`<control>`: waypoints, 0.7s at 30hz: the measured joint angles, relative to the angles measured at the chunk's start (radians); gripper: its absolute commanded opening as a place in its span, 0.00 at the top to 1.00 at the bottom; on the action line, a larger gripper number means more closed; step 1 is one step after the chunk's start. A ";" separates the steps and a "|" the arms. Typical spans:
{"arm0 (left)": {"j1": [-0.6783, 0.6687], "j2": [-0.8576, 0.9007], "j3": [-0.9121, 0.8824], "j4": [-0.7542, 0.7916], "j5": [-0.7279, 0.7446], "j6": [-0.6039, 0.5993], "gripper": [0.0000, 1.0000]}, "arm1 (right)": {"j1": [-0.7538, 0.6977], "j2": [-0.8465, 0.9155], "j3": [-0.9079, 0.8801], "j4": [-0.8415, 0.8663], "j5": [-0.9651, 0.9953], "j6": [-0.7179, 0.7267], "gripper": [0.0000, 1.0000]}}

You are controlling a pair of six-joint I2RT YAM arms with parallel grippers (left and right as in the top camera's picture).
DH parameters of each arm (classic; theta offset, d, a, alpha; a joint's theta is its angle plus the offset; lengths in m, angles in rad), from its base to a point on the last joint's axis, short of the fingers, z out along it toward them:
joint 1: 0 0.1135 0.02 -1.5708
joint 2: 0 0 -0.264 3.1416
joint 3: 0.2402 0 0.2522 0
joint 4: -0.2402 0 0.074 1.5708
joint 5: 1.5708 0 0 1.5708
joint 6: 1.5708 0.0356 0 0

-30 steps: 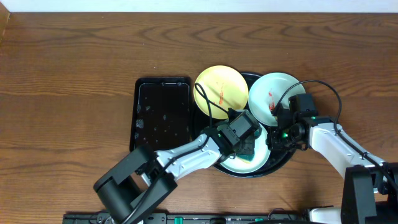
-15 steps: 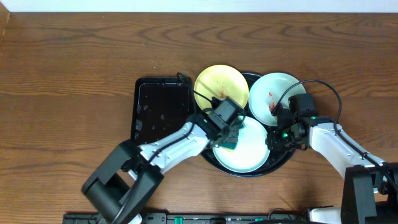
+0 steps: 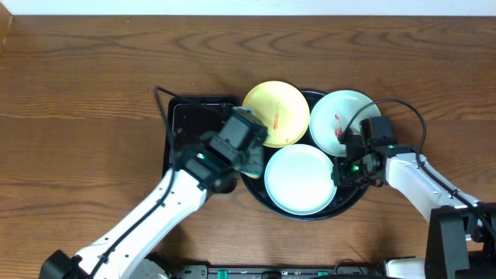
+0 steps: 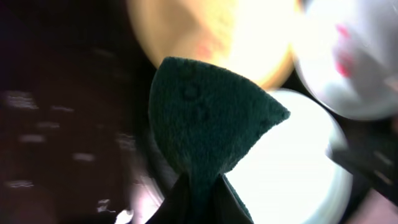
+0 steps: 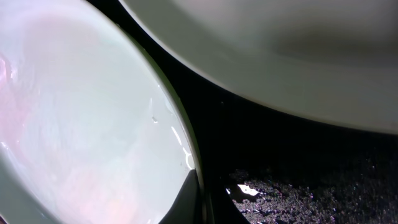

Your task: Clean dirty plates on tray and stack at the side

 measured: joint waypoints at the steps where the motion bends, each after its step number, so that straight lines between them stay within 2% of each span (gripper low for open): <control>1: 0.037 0.002 0.000 -0.005 -0.020 0.008 0.93 | 0.000 0.000 0.000 0.000 -0.001 0.000 0.99; 7: 0.171 0.036 -0.010 -0.003 -0.073 0.037 0.93 | 0.021 0.000 0.000 0.003 -0.010 -0.005 0.99; 12: 0.227 0.101 -0.011 -0.003 -0.080 0.055 0.93 | 0.064 -0.017 0.000 0.003 0.017 -0.002 0.99; 21: 0.282 0.179 -0.022 0.020 -0.084 0.055 0.93 | 0.109 -0.243 0.000 -0.006 0.212 0.039 0.99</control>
